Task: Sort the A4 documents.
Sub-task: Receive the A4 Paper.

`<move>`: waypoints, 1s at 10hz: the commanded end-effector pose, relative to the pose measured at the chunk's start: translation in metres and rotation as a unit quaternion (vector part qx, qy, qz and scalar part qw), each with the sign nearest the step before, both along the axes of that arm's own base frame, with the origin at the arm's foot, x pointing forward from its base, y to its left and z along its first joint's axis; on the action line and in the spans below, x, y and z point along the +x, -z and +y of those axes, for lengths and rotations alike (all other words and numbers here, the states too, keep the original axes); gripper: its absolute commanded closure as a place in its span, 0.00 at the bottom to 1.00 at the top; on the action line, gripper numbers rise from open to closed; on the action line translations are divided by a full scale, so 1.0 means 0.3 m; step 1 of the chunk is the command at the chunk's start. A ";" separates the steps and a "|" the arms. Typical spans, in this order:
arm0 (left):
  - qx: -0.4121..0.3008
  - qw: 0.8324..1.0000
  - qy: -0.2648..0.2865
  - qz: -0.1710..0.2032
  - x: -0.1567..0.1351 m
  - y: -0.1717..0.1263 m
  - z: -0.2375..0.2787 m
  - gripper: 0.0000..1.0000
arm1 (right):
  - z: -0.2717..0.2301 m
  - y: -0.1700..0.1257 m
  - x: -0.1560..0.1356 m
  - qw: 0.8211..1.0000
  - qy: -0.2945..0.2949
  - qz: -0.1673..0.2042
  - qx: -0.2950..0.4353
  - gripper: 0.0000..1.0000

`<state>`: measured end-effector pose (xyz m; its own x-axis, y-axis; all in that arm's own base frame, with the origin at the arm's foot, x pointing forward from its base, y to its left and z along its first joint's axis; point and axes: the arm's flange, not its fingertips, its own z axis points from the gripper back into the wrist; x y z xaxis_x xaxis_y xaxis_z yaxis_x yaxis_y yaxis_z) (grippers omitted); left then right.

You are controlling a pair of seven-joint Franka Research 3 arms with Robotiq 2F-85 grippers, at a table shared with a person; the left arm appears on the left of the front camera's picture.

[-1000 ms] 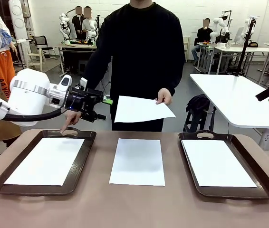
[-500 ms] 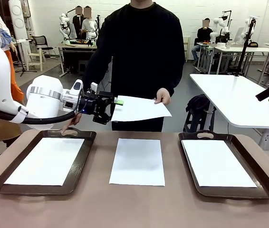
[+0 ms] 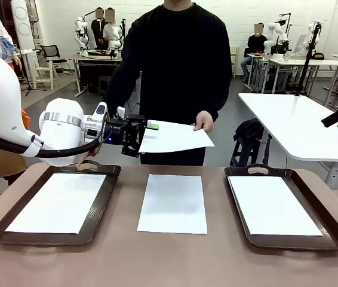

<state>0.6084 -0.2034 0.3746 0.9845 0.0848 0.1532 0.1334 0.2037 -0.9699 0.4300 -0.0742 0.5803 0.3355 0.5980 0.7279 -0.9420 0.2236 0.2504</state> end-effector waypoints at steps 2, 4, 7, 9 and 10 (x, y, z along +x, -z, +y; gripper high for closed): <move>-0.041 0.998 -0.027 0.042 0.020 0.007 0.012 0.06 | 0.001 0.000 -0.001 1.000 0.000 0.000 0.001 0.00; -0.048 0.998 -0.016 0.038 0.019 0.015 0.017 0.25 | 0.001 0.000 -0.001 1.000 0.000 0.000 0.001 0.00; -0.053 0.998 -0.005 0.041 0.016 0.018 0.004 0.33 | 0.001 0.000 -0.001 1.000 0.000 0.000 0.001 0.00; -0.055 0.998 -0.004 0.039 0.017 0.017 0.004 0.53 | 0.001 0.000 -0.001 1.000 0.000 0.000 0.001 0.00; -0.055 0.998 -0.005 0.037 0.018 0.017 0.004 0.85 | 0.001 0.000 -0.001 1.000 0.000 0.000 0.001 0.00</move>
